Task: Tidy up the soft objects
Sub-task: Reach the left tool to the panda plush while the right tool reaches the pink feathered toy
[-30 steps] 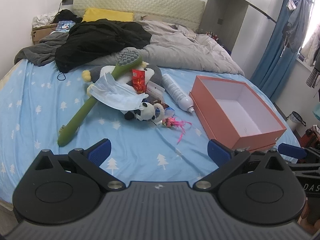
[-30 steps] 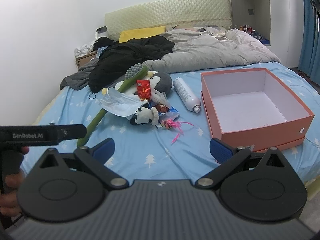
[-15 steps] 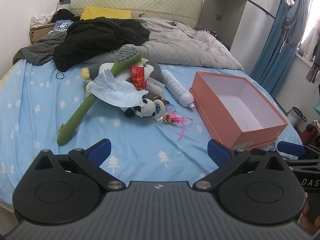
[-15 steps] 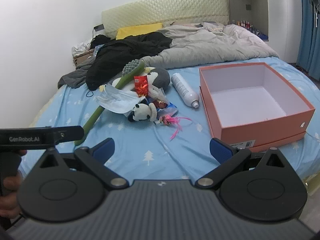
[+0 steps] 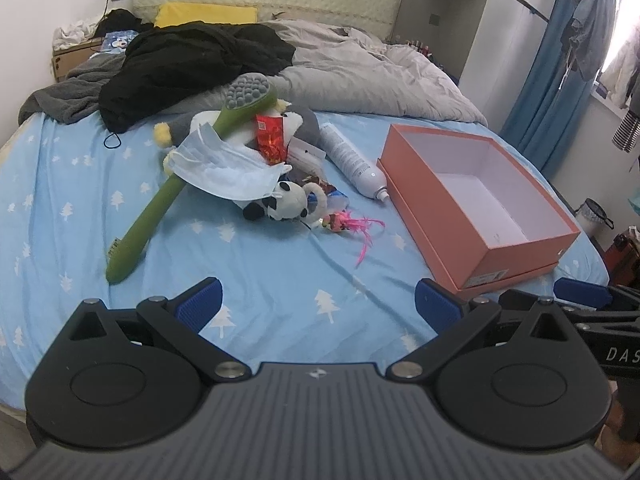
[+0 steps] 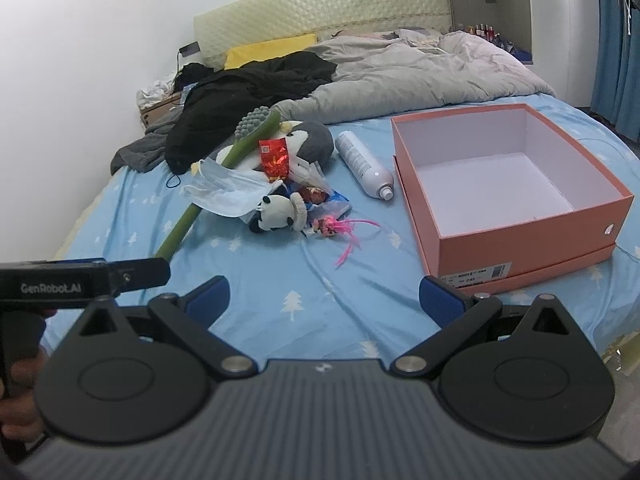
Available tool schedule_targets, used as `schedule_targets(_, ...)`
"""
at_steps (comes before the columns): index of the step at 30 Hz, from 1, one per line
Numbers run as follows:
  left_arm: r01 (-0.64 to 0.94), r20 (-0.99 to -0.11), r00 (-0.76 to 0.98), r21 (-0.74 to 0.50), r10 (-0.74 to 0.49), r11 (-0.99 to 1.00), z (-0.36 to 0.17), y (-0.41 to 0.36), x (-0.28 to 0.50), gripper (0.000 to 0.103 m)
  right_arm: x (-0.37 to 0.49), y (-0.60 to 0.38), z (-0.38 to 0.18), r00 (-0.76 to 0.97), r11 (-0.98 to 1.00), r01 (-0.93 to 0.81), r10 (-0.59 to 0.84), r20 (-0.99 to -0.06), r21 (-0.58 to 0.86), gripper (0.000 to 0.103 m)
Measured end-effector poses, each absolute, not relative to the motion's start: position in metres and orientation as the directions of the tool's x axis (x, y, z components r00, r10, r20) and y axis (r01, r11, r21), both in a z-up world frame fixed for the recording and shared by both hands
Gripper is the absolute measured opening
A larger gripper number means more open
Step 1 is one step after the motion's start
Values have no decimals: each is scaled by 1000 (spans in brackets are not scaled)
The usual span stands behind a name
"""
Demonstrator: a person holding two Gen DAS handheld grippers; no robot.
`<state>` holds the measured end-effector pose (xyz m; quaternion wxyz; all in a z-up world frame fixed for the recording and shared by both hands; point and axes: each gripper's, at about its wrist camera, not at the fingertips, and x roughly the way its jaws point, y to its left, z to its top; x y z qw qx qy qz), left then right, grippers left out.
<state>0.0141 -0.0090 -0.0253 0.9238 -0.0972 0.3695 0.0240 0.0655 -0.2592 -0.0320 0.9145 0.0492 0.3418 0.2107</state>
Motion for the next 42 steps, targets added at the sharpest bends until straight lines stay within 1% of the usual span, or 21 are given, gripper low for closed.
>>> schedule_targets(6,-123,-697,717,-171,-32,977,-30,-3,19,103,68,-260,-35,666,891,-372,452,-593,260,103)
schedule_targets(10,-123,-704,708,-195,-51,973,-34,2,24,103,70,-255,-38,667,894,-377,442,-600,241,103)
schedule_targets(20,-128,-713,700,-147,-15,981,-45,5,40,103,84,-255,-49,661,899,-365,434,-613,243,103)
schedule_targets(26,-149,-716,698,-153,-6,977,-59,16,56,103,96,-245,-57,648,882,-400,464,-604,248,102)
schedule_targets(32,-187,-711,703,-145,29,972,-74,29,78,102,116,-230,-68,614,849,-463,515,-598,256,97)
schedule_targets(35,-190,-703,710,-155,27,969,-81,37,91,102,131,-221,-74,600,838,-486,527,-602,249,89)
schedule_targets(37,-193,-699,714,-149,34,970,-86,41,100,102,142,-215,-80,591,834,-494,531,-607,248,80)
schedule_targets(39,-192,-702,712,-160,25,968,-94,47,111,99,155,-209,-88,585,833,-498,529,-614,242,75)
schedule_targets(42,-190,-708,706,-185,3,964,-107,52,128,96,170,-204,-100,585,835,-501,520,-623,226,75)
